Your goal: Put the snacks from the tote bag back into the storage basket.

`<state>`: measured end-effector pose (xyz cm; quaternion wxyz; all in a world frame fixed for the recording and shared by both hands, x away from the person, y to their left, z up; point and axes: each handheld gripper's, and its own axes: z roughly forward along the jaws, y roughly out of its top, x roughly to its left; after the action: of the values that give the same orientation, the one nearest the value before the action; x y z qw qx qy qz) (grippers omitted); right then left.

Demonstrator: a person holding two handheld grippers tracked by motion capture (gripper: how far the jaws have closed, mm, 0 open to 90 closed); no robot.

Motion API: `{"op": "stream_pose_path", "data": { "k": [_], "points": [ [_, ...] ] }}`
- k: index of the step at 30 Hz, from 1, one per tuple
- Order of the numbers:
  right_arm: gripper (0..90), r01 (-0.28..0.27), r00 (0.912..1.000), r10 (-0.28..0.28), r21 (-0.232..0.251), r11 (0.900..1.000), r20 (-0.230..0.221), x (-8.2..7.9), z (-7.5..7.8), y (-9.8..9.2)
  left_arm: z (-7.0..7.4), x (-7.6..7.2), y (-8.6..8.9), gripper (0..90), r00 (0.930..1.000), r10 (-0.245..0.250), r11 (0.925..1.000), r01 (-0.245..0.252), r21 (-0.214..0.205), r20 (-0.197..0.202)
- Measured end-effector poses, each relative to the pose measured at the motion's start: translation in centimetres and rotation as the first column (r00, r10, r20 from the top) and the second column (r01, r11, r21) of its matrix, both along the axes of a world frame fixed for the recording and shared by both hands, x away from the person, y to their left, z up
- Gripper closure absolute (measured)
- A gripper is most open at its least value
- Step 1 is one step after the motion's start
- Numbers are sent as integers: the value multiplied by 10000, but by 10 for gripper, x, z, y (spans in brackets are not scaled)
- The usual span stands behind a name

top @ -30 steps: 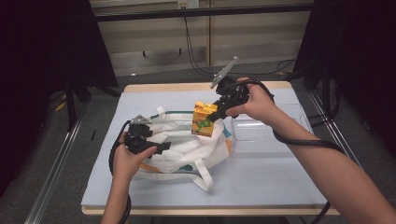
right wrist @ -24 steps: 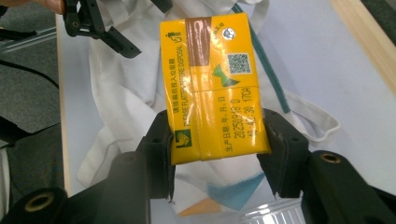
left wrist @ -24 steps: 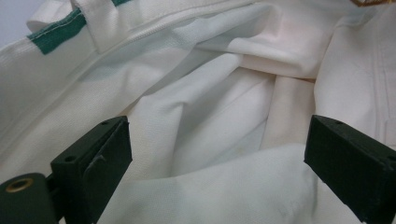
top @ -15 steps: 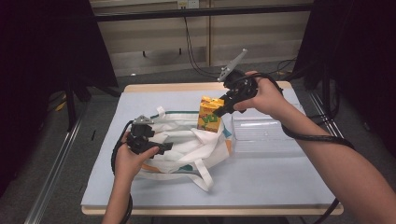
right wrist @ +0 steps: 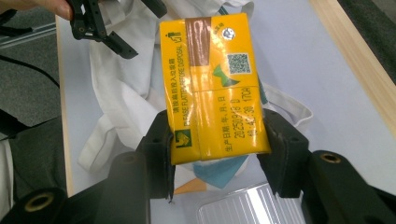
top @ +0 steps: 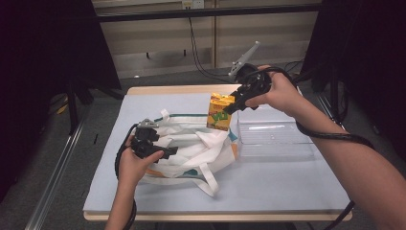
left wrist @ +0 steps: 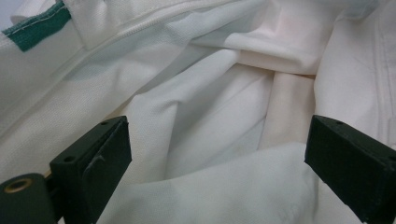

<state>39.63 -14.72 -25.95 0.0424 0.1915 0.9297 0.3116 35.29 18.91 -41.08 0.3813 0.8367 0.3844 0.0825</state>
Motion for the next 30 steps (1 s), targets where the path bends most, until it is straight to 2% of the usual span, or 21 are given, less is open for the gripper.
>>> {"op": "stream_pose_path", "data": {
  "k": [6, 14, 17, 19, 20, 23, 27, 29, 30],
  "points": [
    [509, 84, 10000, -84, -36, 10000, 3, 0, 6, -7, -1, 0, -1, 72, 10000, -4, 10000, 4, -42, -24],
    [508, 168, 9998, -170, 78, 9998, 139, -2, 16, -19, 0, 1, 1, 73, 10000, -86, 9998, 86, 156, -17],
    [508, 195, 9997, -197, 70, 9998, 171, -2, 19, -24, -1, 0, -1, 73, 10000, -19, 10000, 20, 39, -19],
    [508, 265, 9996, -267, 110, 9996, 137, -2, 20, -28, -1, 0, -1, 72, 10000, -9, 10000, 9, -7, -13],
    [508, 218, 9996, -220, 105, 9997, 180, -2, 20, -31, 0, 1, 0, 72, 9999, -128, 9999, 128, 105, -21],
    [508, 282, 9996, -284, 221, 9994, 89, -2, 21, -39, 1, 0, 0, 72, 10000, -44, 10000, 45, 45, -51],
    [507, 519, 9986, -520, 141, 9986, 61, -2, 20, -51, 1, 0, 0, 72, 10000, 32, 10000, -32, 13, 18],
    [507, 539, 9985, -539, 118, 9985, 50, -1, 19, -57, 2, 1, 0, 72, 9999, -160, 9996, 159, 215, 21],
    [507, 594, 9982, -594, 111, 9982, 65, -1, 18, -59, 1, 0, -2, 72, 10000, -9, 10000, 9, 53, -15]
  ]
}}
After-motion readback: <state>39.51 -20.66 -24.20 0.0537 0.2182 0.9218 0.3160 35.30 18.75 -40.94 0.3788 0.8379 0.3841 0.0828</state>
